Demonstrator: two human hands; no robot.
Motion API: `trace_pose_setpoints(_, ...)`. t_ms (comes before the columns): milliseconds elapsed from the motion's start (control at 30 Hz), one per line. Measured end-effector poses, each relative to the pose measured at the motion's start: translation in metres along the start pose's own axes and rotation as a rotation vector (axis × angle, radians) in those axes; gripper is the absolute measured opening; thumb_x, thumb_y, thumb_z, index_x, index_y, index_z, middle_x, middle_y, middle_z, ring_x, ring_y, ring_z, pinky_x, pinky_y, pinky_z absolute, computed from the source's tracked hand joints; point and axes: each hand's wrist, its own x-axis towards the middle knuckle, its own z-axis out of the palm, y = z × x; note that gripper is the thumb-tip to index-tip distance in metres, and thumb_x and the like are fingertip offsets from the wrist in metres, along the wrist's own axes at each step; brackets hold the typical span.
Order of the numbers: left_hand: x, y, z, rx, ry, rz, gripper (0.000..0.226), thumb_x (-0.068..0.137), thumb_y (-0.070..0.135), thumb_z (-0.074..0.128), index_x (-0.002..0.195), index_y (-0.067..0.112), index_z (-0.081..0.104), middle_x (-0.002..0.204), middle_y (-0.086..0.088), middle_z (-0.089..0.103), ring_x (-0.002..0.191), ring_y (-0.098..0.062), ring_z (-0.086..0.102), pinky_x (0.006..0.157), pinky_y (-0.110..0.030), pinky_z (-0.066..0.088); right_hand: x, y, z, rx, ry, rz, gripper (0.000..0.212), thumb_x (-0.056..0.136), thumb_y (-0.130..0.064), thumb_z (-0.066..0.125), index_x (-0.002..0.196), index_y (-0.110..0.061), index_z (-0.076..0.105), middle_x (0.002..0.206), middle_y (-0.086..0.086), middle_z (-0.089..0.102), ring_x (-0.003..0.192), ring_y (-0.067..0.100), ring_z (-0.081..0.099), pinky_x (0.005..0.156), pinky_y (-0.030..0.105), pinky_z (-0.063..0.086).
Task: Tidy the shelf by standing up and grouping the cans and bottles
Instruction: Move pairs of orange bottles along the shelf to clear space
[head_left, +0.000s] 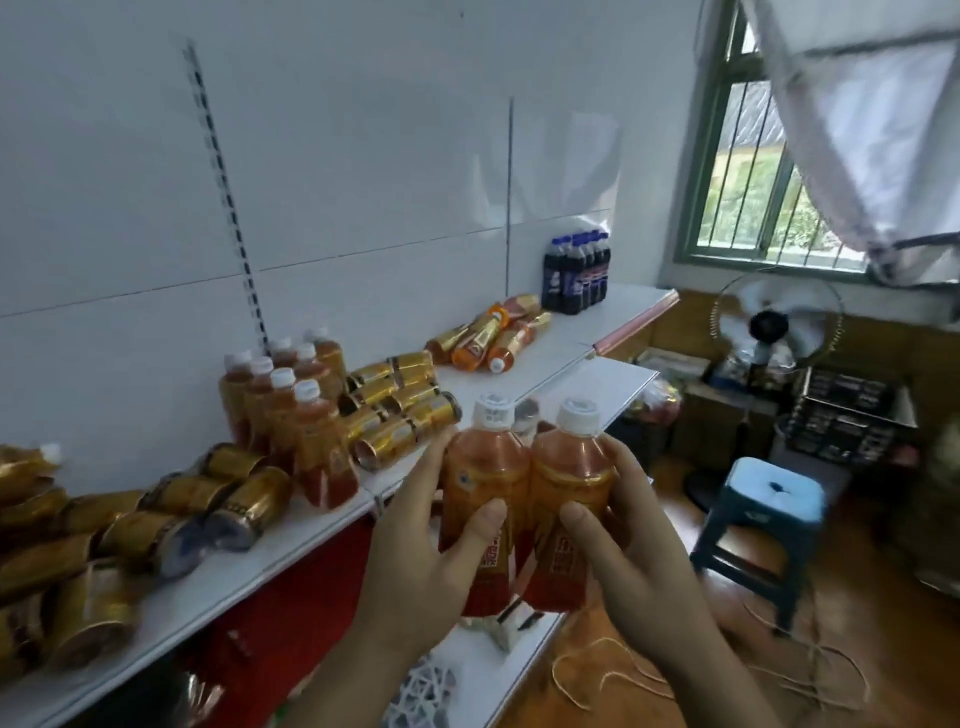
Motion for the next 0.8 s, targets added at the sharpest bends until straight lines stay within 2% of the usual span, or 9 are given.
trace_pose_setpoints(67, 0.021, -0.003, 0.03, 0.009, -0.046, -0.013, 0.065, 0.096, 0.048, 0.072, 0.152, 0.049, 0.04, 0.14, 0.045, 0.051, 0.132, 0.016, 0.05, 0.105, -0.016, 0.045, 0.015, 0.021, -0.024, 0.011, 0.016, 0.023, 0.069, 0.1, -0.055, 0.065, 0.16, -0.043, 0.036, 0.143, -0.015, 0.065, 0.133, 0.011, 0.063, 0.111, 0.046, 0.054)
trace_pose_setpoints(167, 0.056, -0.017, 0.067, 0.031, -0.084, -0.027, 0.061, 0.094, 0.056, 0.072, 0.148, 0.056, 0.042, 0.138, 0.035, 0.059, 0.13, 0.006, 0.057, 0.105, -0.028, 0.052, 0.043, 0.049, -0.051, 0.008, 0.053, 0.059, 0.076, 0.093, -0.065, 0.065, 0.161, -0.043, 0.036, 0.144, -0.014, 0.064, 0.134, 0.01, 0.063, 0.111, 0.047, 0.054)
trace_pose_setpoints(267, 0.093, -0.04, 0.099, 0.056, -0.101, -0.04, 0.068, 0.091, 0.065, 0.067, 0.152, 0.051, 0.041, 0.138, 0.029, 0.061, 0.129, 0.001, 0.058, 0.103, -0.041, 0.055, 0.078, 0.076, -0.068, -0.029, 0.085, 0.072, 0.08, 0.089, -0.069, 0.063, 0.161, -0.044, 0.037, 0.144, -0.02, 0.064, 0.133, 0.005, 0.062, 0.112, 0.046, 0.054)
trace_pose_setpoints(467, 0.185, -0.099, 0.153, -0.025, -0.068, -0.063, 0.073, 0.084, 0.07, 0.069, 0.149, 0.05, 0.043, 0.131, 0.027, 0.066, 0.121, -0.003, 0.065, 0.1, -0.041, 0.059, 0.182, 0.13, -0.09, -0.082, 0.054, 0.081, 0.071, 0.094, -0.06, 0.067, 0.157, -0.049, 0.037, 0.141, -0.024, 0.063, 0.131, 0.003, 0.063, 0.108, 0.039, 0.058)
trace_pose_setpoints(567, 0.236, -0.125, 0.169, -0.036, -0.048, -0.103, 0.076, 0.081, 0.074, 0.071, 0.148, 0.048, 0.045, 0.128, 0.026, 0.068, 0.121, -0.001, 0.065, 0.1, -0.041, 0.06, 0.242, 0.151, -0.096, -0.12, 0.006, 0.087, 0.07, 0.093, -0.061, 0.068, 0.155, -0.052, 0.035, 0.144, -0.021, 0.059, 0.133, 0.007, 0.061, 0.109, 0.044, 0.058)
trace_pose_setpoints(633, 0.268, -0.139, 0.175, -0.017, -0.039, -0.11, 0.078, 0.082, 0.068, 0.076, 0.15, 0.047, 0.044, 0.13, 0.026, 0.066, 0.124, 0.002, 0.062, 0.099, -0.03, 0.059, 0.282, 0.166, -0.098, -0.139, -0.025, 0.069, 0.073, 0.091, -0.064, 0.068, 0.155, -0.052, 0.035, 0.148, -0.018, 0.057, 0.137, 0.013, 0.059, 0.112, 0.05, 0.055)
trace_pose_setpoints(700, 0.295, -0.153, 0.178, 0.025, -0.028, -0.113, 0.08, 0.082, 0.058, 0.08, 0.152, 0.046, 0.042, 0.131, 0.027, 0.065, 0.125, 0.005, 0.059, 0.096, -0.02, 0.057, 0.318, 0.181, -0.097, -0.152, -0.066, 0.063, 0.069, 0.094, -0.058, 0.069, 0.154, -0.053, 0.035, 0.15, -0.019, 0.055, 0.137, 0.015, 0.058, 0.113, 0.05, 0.054)
trace_pose_setpoints(800, 0.326, -0.172, 0.179, 0.076, 0.001, -0.151, 0.078, 0.083, 0.054, 0.083, 0.15, 0.046, 0.044, 0.132, 0.026, 0.066, 0.124, 0.004, 0.06, 0.101, -0.035, 0.059, 0.365, 0.201, -0.091, -0.157, -0.146, 0.05, 0.06, 0.1, -0.051, 0.068, 0.15, -0.058, 0.036, 0.147, -0.026, 0.055, 0.133, 0.011, 0.06, 0.11, 0.039, 0.055)
